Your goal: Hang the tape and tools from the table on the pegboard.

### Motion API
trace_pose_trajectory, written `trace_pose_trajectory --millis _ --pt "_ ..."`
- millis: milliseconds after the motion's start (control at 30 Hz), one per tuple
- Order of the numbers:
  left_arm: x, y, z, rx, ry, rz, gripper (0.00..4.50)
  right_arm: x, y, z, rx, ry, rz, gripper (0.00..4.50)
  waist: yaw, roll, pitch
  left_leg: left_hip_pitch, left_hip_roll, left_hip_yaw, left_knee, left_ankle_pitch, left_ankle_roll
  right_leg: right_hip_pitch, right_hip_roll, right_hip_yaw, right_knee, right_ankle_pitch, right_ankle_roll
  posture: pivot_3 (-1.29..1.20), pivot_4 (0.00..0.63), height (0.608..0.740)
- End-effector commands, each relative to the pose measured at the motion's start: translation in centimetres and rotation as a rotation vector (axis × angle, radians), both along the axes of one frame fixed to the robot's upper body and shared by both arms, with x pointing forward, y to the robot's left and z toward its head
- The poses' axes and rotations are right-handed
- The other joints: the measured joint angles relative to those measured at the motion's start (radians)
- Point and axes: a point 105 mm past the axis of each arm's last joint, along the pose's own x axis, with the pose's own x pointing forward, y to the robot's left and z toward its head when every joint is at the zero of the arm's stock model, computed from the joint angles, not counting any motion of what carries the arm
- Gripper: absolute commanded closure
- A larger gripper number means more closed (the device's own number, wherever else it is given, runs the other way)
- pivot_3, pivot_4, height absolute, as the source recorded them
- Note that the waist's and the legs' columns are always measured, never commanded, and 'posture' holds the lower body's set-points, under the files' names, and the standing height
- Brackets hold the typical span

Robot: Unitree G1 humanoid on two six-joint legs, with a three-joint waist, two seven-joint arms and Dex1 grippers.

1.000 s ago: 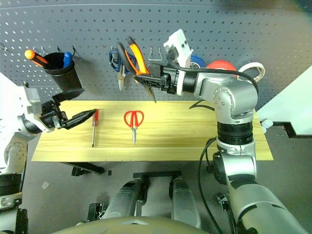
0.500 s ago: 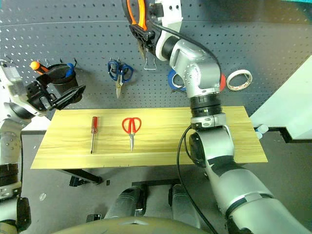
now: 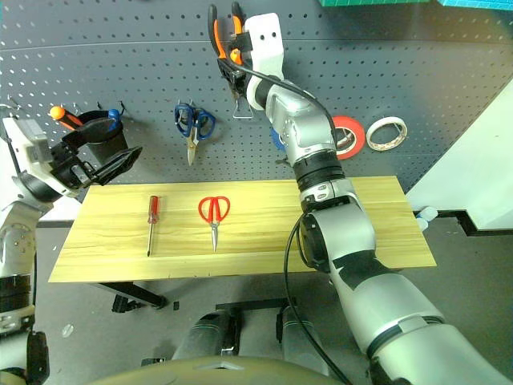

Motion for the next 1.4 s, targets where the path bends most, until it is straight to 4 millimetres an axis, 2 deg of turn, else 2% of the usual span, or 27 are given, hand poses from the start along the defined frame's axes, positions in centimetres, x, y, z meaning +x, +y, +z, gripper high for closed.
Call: trace_pose_trajectory --millis 33,333,467,600,700,733,833,1000,1167,1233,1300,1400 --pt "-0.3 -0.5 0.6 0.029 -0.031 -0.013 0.03 0.2 -0.8 0.5 -0.015 -0.052 -0.050 2.46 0.001 0.000 -0.004 0.000 0.000 0.000 0.000 0.000 0.000 0.000 0.000 0.000 0.000 0.000 0.000 0.04 0.050 0.731" --pt "-0.1 -0.7 0.3 0.040 -0.017 -0.019 0.03 0.3 -1.1 -2.8 -0.071 0.026 -0.072 2.46 0.002 0.000 -0.006 0.001 0.001 0.001 0.000 0.000 0.000 0.000 0.001 0.001 0.000 -0.002 -0.003 0.02 0.064 0.731" --pt "0.0 -0.9 0.2 0.039 -0.011 -0.022 0.03 0.1 -1.2 -3.5 -0.095 0.036 -0.070 2.46 0.000 0.000 -0.006 0.001 0.001 0.001 0.000 0.000 0.000 0.000 0.001 0.002 0.000 -0.002 -0.003 0.01 0.066 0.731" --pt "0.2 -0.9 -0.1 0.047 0.001 -0.020 0.03 0.0 -1.4 -2.6 -0.078 0.021 -0.070 1.25 -0.003 0.000 -0.006 0.001 0.001 0.002 -0.001 0.000 0.000 -0.001 0.001 0.002 0.001 -0.002 -0.003 0.01 0.067 0.731" --pt "0.2 -1.0 -0.4 0.054 0.009 -0.021 0.03 -0.5 -1.6 -0.3 -0.028 -0.023 -0.044 0.20 -0.005 0.000 -0.006 0.001 0.001 0.002 0.000 0.000 0.000 0.000 0.001 0.002 0.001 -0.001 -0.003 0.01 0.069 0.731" --pt "0.2 -1.0 -0.5 0.055 0.011 -0.021 0.03 -0.7 -1.7 0.3 -0.018 -0.039 -0.038 0.01 -0.006 0.000 -0.006 0.001 0.001 0.002 0.000 0.000 0.000 0.000 0.001 0.002 0.001 -0.001 -0.003 0.01 0.072 0.731" --pt "0.1 -0.9 -0.8 0.054 0.025 -0.014 0.03 -1.3 -2.2 1.8 0.012 -0.059 -0.016 0.01 -0.007 0.000 -0.006 0.001 0.001 0.001 0.000 0.000 0.000 -0.001 0.001 0.002 0.001 -0.001 -0.003 0.02 0.073 0.731" --pt "0.1 -0.9 -2.0 0.070 0.078 0.019 0.03 -3.0 -3.0 2.7 -0.021 -0.065 0.072 0.01 -0.011 0.000 -0.006 0.001 0.002 0.001 -0.001 0.000 0.000 -0.001 0.000 0.002 0.001 -0.002 -0.003 0.03 0.077 0.731" --pt "1.1 -1.0 -6.0 0.080 0.225 0.162 0.03 -6.1 -3.7 -0.3 -0.194 0.022 0.303 0.01 -0.004 0.000 -0.007 0.002 0.002 0.002 0.000 0.000 0.001 0.001 -0.001 0.002 0.000 -0.002 -0.003 0.03 0.087 0.731" --pt "1.2 -1.2 -6.9 0.098 0.251 0.196 0.03 -7.1 -4.0 -1.3 -0.221 0.070 0.367 0.01 0.001 0.000 -0.007 0.002 0.002 0.003 0.000 0.001 0.002 0.001 -0.001 0.003 0.001 -0.002 -0.004 0.03 0.091 0.731" --pt "1.4 -2.0 -7.8 0.080 0.276 0.221 0.03 -9.0 -4.3 -2.5 -0.263 0.119 0.496 0.01 0.007 0.000 -0.006 0.002 0.003 0.003 0.000 0.001 0.002 0.001 -0.001 0.003 0.001 -0.002 -0.004 0.03 0.099 0.731" --pt "1.9 -2.8 -8.2 0.028 0.302 0.266 0.03 -10.7 -4.6 -3.3 -0.297 0.142 0.593 0.01 0.014 0.000 -0.006 0.002 0.004 0.004 0.001 0.001 0.003 0.002 -0.002 0.003 0.000 -0.003 -0.004 0.03 0.109 0.731"
